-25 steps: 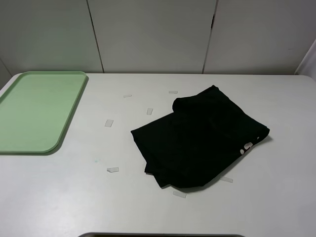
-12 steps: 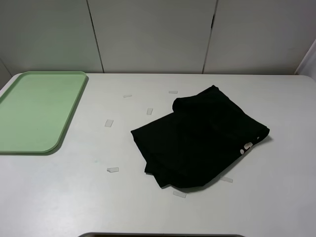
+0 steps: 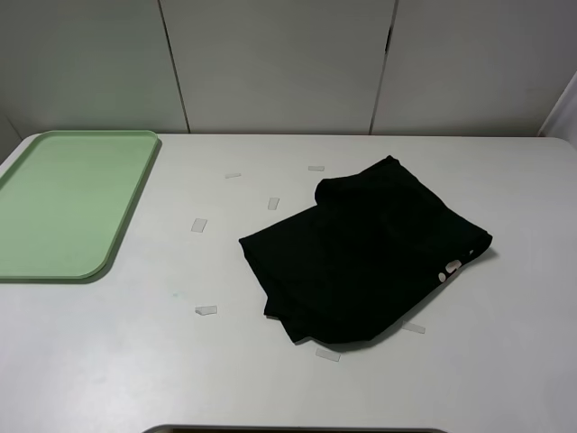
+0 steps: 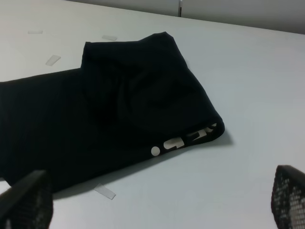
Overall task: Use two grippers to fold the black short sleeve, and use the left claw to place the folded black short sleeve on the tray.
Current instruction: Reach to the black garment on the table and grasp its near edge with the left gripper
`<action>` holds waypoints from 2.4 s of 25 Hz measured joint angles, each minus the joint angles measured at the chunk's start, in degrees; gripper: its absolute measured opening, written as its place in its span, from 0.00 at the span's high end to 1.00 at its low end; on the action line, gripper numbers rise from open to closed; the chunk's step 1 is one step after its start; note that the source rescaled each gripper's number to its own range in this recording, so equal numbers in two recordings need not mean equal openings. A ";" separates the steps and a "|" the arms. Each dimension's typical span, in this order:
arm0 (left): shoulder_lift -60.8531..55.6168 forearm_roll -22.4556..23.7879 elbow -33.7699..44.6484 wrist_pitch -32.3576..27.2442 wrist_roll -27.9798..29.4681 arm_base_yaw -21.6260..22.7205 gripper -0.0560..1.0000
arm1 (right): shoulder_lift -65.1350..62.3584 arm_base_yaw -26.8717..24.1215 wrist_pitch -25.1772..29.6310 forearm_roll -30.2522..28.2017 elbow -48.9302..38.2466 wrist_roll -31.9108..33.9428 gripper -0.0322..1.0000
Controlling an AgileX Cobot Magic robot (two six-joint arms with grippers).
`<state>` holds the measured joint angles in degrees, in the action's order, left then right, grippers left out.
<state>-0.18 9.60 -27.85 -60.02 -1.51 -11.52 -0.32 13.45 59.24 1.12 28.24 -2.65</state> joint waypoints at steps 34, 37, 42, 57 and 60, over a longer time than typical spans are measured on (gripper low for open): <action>26.72 -28.75 -1.72 22.19 0.24 0.00 0.12 | 0.00 0.00 -0.05 0.00 0.00 0.00 0.00; 37.27 -40.41 -1.72 30.56 -8.05 0.00 0.12 | 0.00 0.00 -0.05 0.00 0.00 0.00 0.00; 54.47 -62.91 -1.72 36.17 -25.51 0.00 0.12 | 0.00 0.00 -0.05 0.00 0.00 0.00 0.00; 83.40 -107.38 -1.76 30.82 -63.25 0.00 0.12 | 0.00 0.00 -0.05 0.00 0.00 0.00 0.00; 86.80 -108.40 -1.83 30.15 -65.12 0.00 0.12 | 0.00 0.00 -0.05 0.00 0.00 0.00 0.00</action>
<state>86.61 -98.79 -29.68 -29.87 -66.64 -11.52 -0.32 13.45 59.20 1.12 28.24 -2.65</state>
